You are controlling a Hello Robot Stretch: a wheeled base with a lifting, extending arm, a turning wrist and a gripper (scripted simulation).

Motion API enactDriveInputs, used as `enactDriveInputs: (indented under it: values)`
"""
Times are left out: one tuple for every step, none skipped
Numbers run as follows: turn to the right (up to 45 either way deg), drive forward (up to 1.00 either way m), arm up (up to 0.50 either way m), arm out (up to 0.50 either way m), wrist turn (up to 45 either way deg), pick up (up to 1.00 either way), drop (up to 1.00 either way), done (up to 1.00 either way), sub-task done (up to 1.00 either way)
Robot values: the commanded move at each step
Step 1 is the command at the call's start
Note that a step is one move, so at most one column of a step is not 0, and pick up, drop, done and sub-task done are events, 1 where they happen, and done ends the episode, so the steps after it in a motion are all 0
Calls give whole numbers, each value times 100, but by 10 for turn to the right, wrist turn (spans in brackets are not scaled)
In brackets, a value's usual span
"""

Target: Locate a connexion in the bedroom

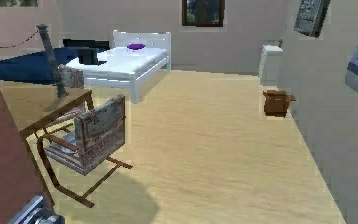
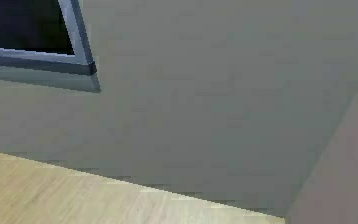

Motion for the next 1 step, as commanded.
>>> enactDriveInputs:
  values:
    - [-30,0,0,0,0,0,0,0,0]
